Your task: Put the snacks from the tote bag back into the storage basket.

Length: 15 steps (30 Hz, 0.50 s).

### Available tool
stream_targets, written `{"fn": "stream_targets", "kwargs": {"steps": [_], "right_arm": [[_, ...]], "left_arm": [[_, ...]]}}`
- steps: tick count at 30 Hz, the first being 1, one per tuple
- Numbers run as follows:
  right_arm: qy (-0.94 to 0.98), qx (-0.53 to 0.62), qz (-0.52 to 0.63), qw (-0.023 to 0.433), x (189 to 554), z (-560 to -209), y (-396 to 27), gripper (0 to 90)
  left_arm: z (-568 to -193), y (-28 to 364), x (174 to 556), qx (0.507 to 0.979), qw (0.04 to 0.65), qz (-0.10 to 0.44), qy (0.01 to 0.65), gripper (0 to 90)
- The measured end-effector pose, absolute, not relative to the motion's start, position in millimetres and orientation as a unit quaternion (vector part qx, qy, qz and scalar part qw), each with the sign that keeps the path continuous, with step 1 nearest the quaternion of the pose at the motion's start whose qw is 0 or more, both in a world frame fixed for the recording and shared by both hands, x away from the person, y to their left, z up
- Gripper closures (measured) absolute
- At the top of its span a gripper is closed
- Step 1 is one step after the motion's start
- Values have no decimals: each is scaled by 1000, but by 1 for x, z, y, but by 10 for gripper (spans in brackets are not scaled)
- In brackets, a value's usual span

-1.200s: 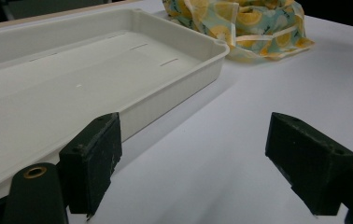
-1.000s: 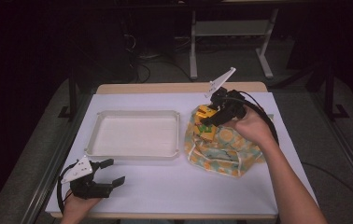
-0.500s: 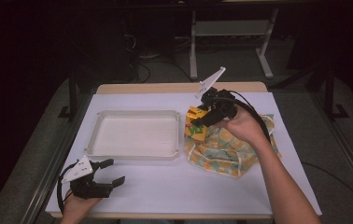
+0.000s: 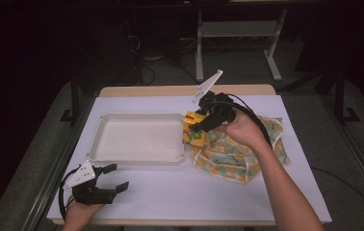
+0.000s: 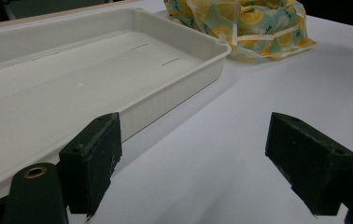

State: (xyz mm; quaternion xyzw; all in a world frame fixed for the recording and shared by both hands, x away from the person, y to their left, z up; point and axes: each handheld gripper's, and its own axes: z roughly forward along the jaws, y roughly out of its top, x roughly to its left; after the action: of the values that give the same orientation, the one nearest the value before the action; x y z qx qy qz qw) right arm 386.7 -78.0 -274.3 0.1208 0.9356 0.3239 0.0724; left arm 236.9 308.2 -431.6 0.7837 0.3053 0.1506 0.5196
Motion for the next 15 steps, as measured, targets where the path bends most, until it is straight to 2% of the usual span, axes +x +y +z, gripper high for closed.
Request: {"fn": "stream_targets", "kwargs": {"steps": [15], "right_arm": [[938,100,327,64,389,-277,-62,501]], "left_arm": [[-432,308,237,783,520,149,306,182]]}}
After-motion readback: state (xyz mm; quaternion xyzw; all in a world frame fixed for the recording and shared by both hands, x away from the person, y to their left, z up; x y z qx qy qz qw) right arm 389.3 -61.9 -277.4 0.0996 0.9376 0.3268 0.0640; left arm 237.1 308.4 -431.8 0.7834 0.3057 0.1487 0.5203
